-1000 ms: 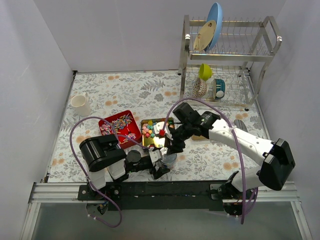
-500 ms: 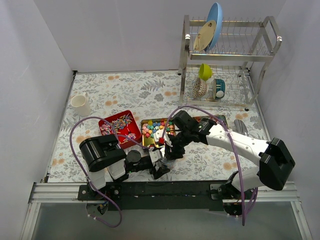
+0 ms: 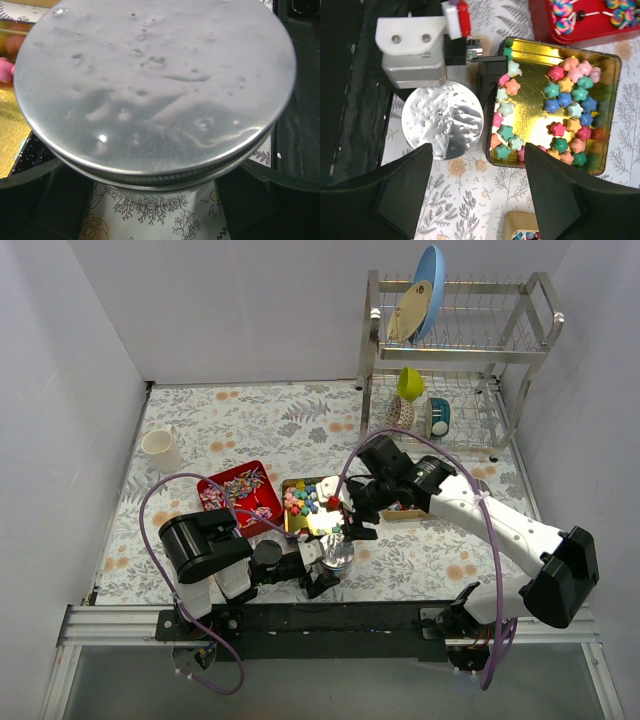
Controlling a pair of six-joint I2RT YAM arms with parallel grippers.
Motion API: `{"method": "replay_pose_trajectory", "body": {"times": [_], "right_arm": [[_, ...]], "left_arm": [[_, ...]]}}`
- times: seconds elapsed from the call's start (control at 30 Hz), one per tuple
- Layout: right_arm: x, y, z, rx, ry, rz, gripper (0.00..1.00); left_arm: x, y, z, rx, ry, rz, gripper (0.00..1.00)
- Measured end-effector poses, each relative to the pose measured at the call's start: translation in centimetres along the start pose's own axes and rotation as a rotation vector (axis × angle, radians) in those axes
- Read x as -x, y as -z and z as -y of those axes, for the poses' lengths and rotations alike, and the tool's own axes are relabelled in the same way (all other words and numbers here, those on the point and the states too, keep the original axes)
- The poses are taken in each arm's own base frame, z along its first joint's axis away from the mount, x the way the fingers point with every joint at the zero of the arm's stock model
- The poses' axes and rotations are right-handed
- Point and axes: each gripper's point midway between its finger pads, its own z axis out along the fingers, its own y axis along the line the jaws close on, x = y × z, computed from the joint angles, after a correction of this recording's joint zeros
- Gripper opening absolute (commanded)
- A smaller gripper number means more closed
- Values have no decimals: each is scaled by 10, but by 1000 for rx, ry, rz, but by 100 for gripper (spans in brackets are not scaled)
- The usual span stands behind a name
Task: Pack the candies
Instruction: Screw the bottle lid onto the packing bottle.
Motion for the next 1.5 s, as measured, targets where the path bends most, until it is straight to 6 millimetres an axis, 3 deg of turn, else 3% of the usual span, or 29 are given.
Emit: {"method": "replay_pose_trajectory", "body": {"times": [0.13,0.37,0.63,1.07,1.5], "right_arm": [[-2,-11,1,99,20,-30,82],[-28,-41,-8,310,-38,-108,82],[-35,-36,-27,393,-44,-128,81],[-43,-34,-33,372,10,-132,79],[-59,-12,-51,337,20,-198,76]], "left_arm": [[0,0,0,0,-1,-1,0],[0,0,0,0,-2,-1,0],[0,0,-2,10,-2,-1,0],[2,-4,-4,16,1,6,0],[3,-5,-4,12,1,9,0]]}}
